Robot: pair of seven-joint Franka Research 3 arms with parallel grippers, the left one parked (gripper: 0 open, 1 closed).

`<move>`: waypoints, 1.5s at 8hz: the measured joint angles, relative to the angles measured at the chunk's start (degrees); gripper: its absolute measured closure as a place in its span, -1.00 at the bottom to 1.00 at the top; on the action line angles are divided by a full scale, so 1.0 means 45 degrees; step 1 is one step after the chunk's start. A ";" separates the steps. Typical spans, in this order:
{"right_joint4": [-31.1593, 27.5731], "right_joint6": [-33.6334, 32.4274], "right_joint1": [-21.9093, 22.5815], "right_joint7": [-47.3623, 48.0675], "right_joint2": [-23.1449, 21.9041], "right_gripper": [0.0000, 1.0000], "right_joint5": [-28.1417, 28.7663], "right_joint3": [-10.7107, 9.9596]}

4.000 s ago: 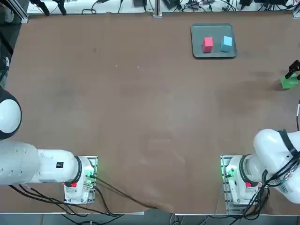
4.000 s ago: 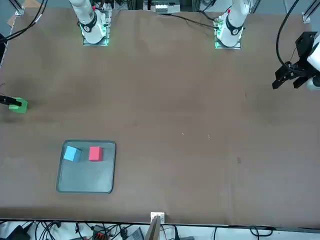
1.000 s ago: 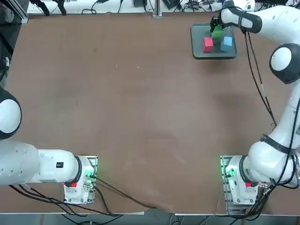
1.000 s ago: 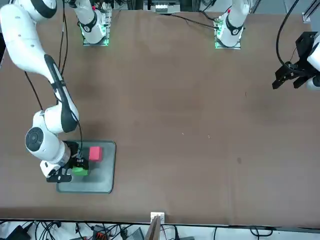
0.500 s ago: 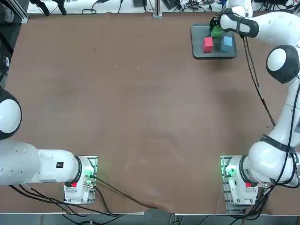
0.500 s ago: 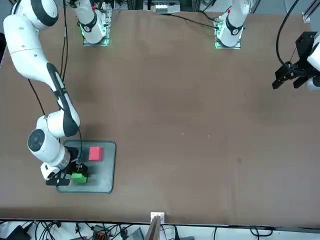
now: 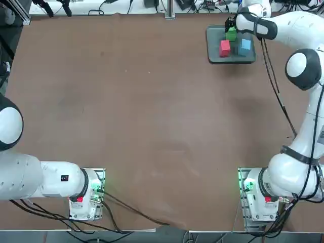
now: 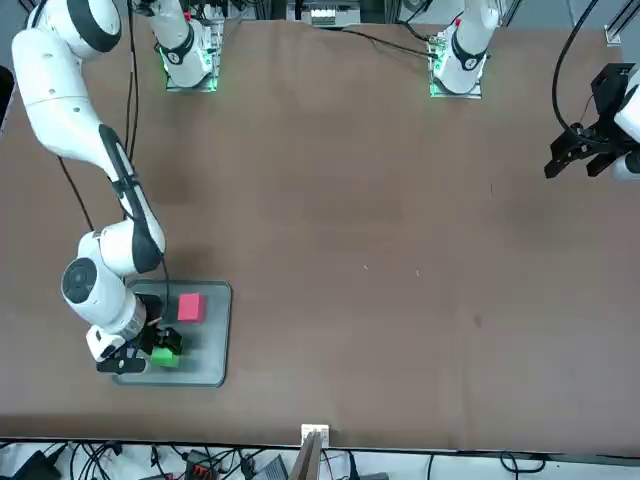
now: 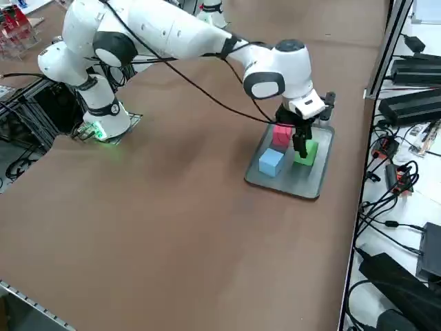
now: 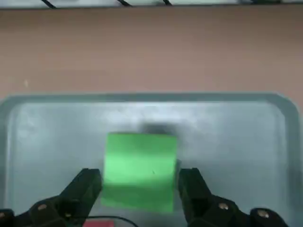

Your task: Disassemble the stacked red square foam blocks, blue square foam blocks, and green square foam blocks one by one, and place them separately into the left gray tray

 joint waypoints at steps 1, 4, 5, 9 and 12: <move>0.0201 -0.1399 0.0004 -0.0001 -0.0489 -1.00 0.0000 0.0003; 0.0399 -0.5543 0.0033 -0.0001 -0.2687 -1.00 0.0045 0.0173; 0.0412 -0.6710 0.0038 0.0000 -0.3369 -1.00 0.0368 0.0372; 0.0447 -1.0520 -0.1271 -0.0908 -0.6132 -1.00 0.3571 0.0377; 0.0381 -1.1827 -0.2267 -0.2906 -0.7225 -1.00 0.4545 -0.0485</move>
